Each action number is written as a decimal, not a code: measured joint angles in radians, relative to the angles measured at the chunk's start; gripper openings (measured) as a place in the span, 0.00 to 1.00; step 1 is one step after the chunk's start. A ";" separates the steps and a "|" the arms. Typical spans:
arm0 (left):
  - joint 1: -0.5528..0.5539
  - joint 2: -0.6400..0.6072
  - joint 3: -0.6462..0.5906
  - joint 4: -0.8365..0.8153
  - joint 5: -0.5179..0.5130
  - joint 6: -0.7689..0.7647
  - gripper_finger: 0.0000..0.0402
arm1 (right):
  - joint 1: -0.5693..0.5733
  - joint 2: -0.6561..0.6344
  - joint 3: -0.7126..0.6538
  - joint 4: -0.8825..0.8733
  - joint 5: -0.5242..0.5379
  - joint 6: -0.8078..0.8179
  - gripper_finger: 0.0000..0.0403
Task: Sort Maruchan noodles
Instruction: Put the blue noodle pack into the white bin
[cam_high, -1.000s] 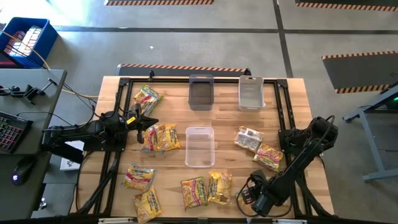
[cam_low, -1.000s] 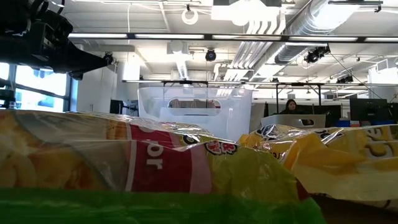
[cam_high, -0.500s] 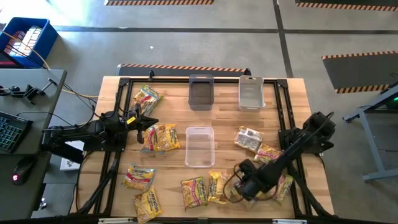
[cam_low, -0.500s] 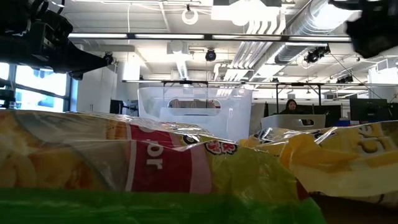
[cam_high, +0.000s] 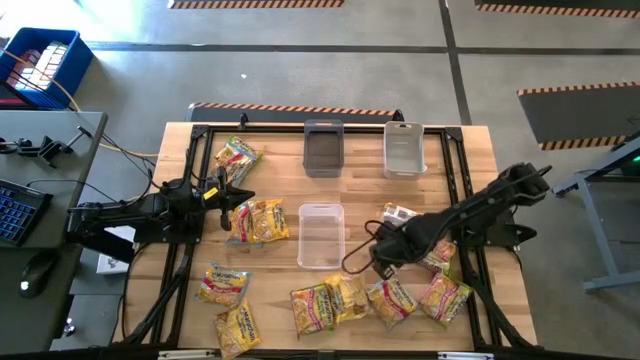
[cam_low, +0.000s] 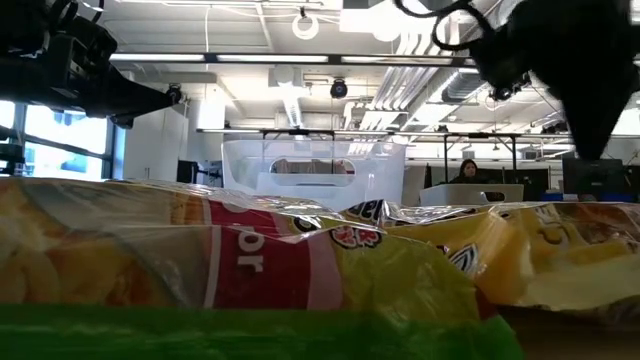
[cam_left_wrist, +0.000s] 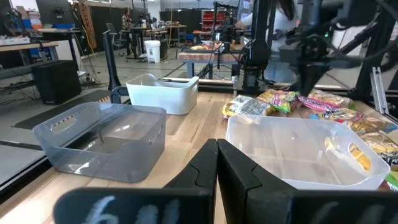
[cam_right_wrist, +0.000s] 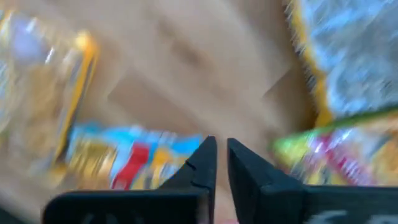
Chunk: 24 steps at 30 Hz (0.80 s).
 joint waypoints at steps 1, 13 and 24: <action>0.000 0.000 0.000 0.000 0.000 0.000 0.00 | 0.012 -0.009 0.000 0.003 -0.034 0.009 0.12; 0.000 0.000 0.000 0.000 0.000 0.000 0.00 | 0.285 -0.029 -0.137 0.427 0.002 0.407 0.53; 0.000 0.000 0.000 0.000 0.000 0.000 0.00 | 0.335 -0.029 -0.210 0.403 0.055 0.467 0.65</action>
